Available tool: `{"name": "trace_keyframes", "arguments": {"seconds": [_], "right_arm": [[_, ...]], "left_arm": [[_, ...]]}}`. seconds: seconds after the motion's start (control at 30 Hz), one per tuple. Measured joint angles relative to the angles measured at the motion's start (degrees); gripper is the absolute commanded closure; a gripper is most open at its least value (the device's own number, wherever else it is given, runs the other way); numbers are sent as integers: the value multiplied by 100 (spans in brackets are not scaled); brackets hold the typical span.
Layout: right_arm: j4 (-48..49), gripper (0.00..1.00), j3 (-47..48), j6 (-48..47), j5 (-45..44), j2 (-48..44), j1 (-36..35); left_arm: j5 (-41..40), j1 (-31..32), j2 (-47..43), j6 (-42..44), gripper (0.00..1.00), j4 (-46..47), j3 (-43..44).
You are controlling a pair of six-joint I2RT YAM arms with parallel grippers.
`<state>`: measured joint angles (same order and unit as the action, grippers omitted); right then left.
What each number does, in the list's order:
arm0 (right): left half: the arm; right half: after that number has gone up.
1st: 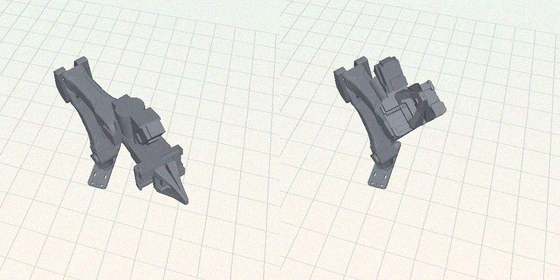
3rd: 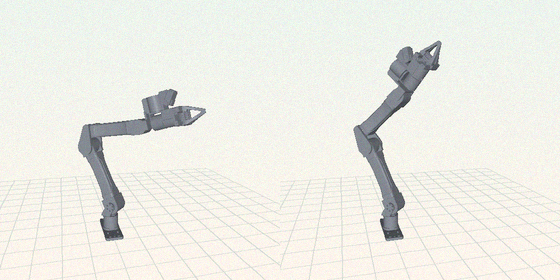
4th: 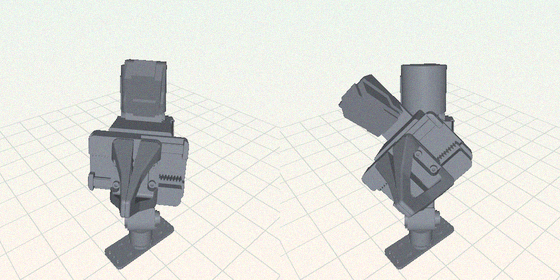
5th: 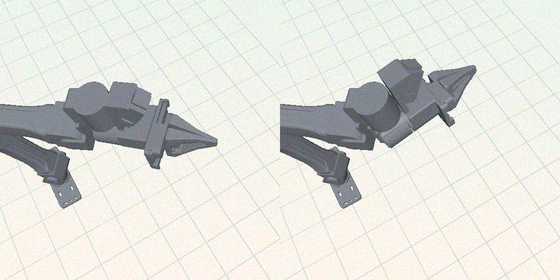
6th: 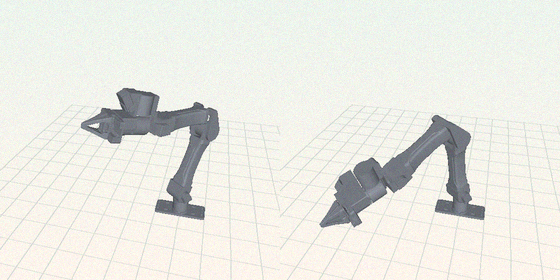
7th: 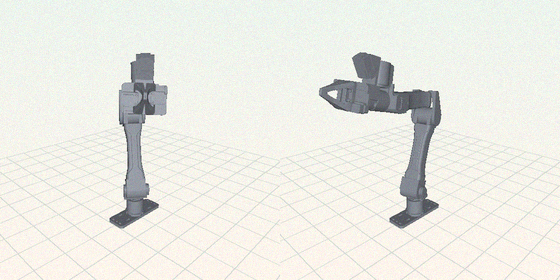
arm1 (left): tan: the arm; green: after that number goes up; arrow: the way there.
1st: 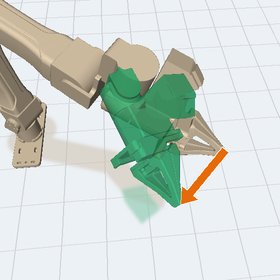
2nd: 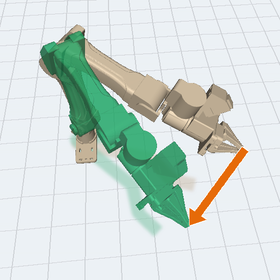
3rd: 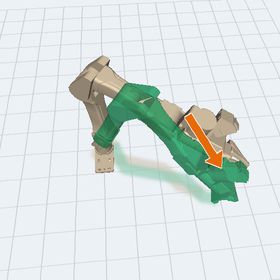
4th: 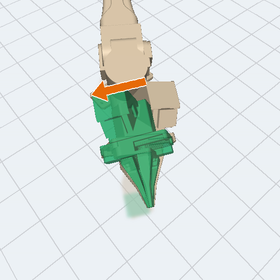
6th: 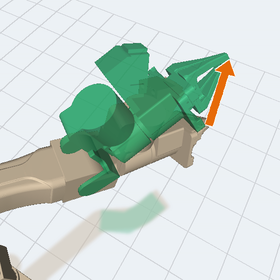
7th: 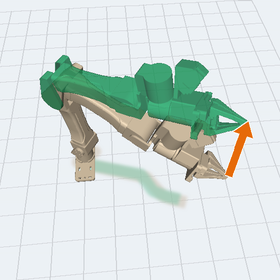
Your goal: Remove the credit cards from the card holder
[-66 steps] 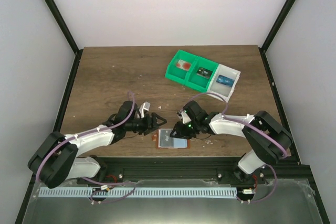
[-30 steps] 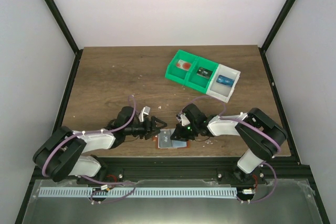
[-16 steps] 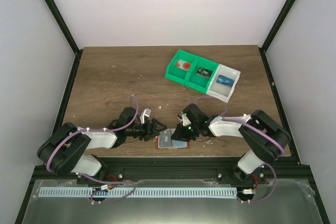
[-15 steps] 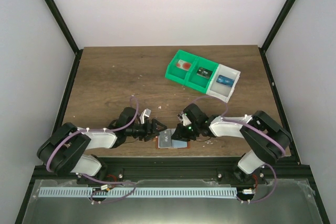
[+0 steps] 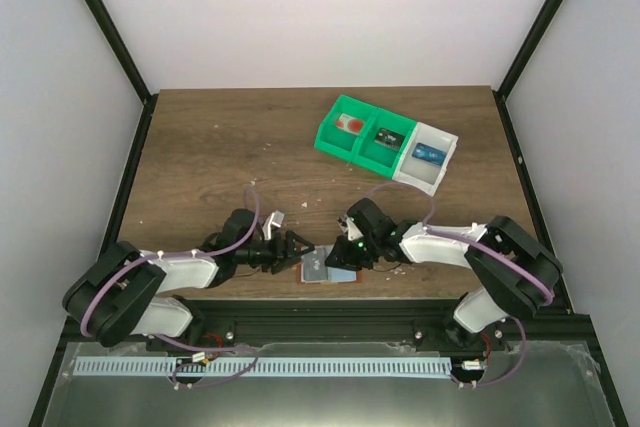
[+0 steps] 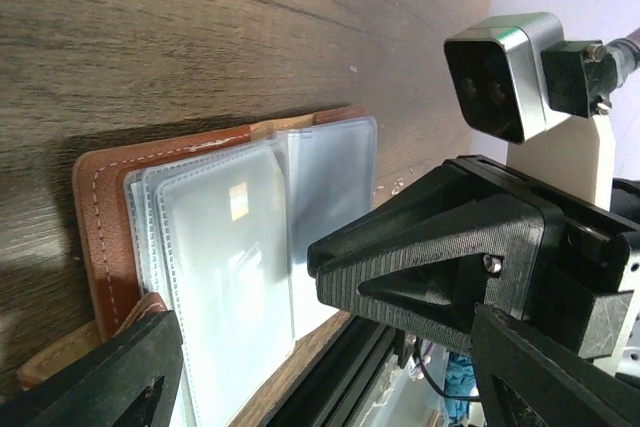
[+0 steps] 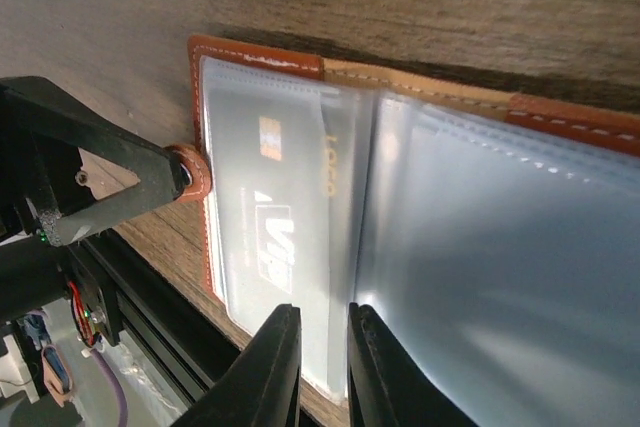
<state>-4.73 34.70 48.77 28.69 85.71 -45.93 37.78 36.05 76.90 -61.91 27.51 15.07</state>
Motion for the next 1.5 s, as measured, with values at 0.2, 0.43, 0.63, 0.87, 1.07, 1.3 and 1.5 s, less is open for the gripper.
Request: {"name": "trace_keyframes", "arguments": {"seconds": [0.2, 0.43, 0.63, 0.87, 1.07, 1.3, 1.5], "right_arm": [[15, 88, 31, 72, -146, 109, -153], [55, 100, -2, 210, -350, 203, -179], [170, 100, -87, 251, -450, 203, -184], [361, 99, -177, 282, -444, 203, -184], [319, 88, -184, 308, -468, 129, -184], [59, 84, 22, 313, -496, -116, -184], [26, 85, 76, 291, -514, -48, -184]], "left_arm": [[24, 0, 247, -101, 20, 190, -39], [44, 0, 249, -111, 20, 293, -83], [55, 0, 247, -116, 20, 295, -85], [94, 0, 245, -153, 20, 354, -85], [153, 0, 350, -280, 20, 529, -85], [151, 0, 354, -304, 20, 592, -85], [153, 0, 378, -302, 20, 608, -85]]}}
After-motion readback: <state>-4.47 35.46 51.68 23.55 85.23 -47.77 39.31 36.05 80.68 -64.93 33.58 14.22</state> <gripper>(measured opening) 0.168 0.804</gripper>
